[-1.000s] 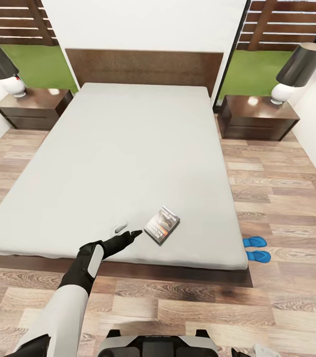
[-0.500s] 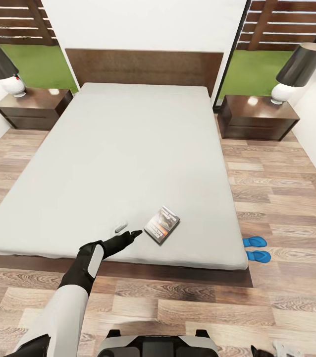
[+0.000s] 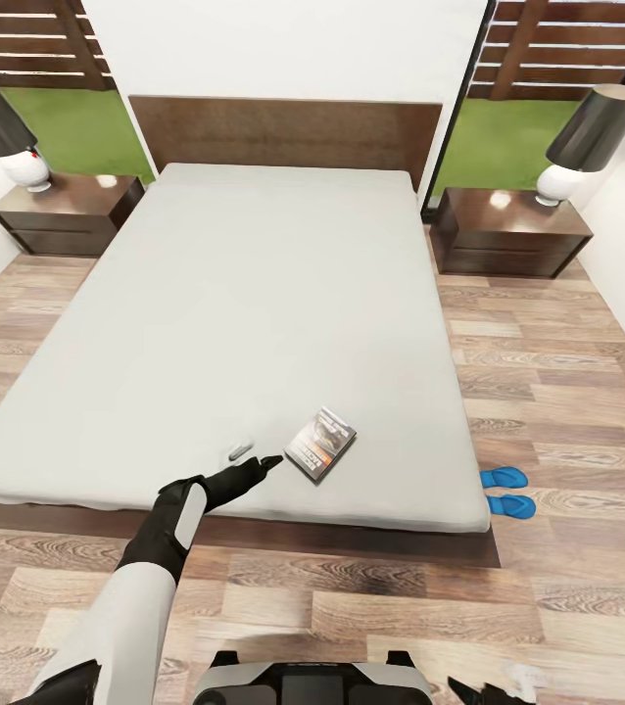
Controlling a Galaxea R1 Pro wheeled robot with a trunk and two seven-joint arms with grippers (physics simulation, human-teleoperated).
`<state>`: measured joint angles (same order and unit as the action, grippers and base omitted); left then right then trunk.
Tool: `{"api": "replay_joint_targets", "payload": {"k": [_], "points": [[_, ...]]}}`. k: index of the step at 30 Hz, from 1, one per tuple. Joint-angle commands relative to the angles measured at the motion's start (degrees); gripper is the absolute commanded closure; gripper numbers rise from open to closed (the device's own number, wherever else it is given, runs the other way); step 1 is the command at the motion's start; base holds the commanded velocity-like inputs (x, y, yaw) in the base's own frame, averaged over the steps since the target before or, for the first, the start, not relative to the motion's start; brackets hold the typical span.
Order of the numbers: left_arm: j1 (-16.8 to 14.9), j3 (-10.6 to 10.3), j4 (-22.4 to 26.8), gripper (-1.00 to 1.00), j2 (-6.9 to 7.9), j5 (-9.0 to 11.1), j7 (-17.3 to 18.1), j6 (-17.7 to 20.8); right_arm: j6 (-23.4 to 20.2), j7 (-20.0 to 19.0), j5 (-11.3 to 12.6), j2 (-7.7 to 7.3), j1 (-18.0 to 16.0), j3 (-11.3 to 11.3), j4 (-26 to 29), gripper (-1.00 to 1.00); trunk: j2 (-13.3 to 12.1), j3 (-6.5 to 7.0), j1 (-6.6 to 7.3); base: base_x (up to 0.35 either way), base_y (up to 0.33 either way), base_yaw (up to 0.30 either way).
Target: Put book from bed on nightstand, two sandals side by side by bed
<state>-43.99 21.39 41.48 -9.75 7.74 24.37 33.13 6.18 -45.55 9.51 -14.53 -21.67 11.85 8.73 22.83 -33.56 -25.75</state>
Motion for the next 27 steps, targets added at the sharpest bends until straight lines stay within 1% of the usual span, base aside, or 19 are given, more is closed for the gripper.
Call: {"api": "replay_joint_targets", "payload": {"k": [1, 6, 10, 19, 27], "points": [[-0.05, 0.33, 0.03, -1.0, -0.1, 0.18, 0.15, 0.45, 0.09, -0.92, 0.27, -0.29, -0.04, 0.06, -0.2, -1.0, 0.09, -0.07, -0.03, 0.0, 0.0, 0.0], [-0.05, 0.23, 0.01, -1.0, -0.22, 0.17, 0.15, 0.45, 0.21, -1.81, 0.39, -0.62, -0.04, 0.26, -0.46, -1.0, 0.09, -0.07, -0.03, 0.069, -0.047, 0.0], [-0.05, 0.22, 0.0, -1.0, -0.18, 0.17, 0.15, 0.45, 0.44, -1.86, 0.37, -0.67, -0.04, 0.3, -0.69, -1.0, 0.09, -0.07, -0.03, 0.159, -0.116, 0.0], [-0.05, 0.23, 0.0, -1.0, -0.18, 0.17, 0.16, 0.45, 0.53, -1.83, 0.36, -0.68, -0.04, 0.29, -0.88, -1.0, 0.09, -0.07, -0.03, 0.046, -0.022, 0.0], [-0.05, 0.23, 0.0, -1.0, -0.18, 0.17, 0.16, 0.45, 0.58, -1.82, 0.35, -0.68, -0.04, 0.28, -0.9, -1.0, 0.09, -0.07, -0.03, 0.251, -0.001, 0.0]]}}
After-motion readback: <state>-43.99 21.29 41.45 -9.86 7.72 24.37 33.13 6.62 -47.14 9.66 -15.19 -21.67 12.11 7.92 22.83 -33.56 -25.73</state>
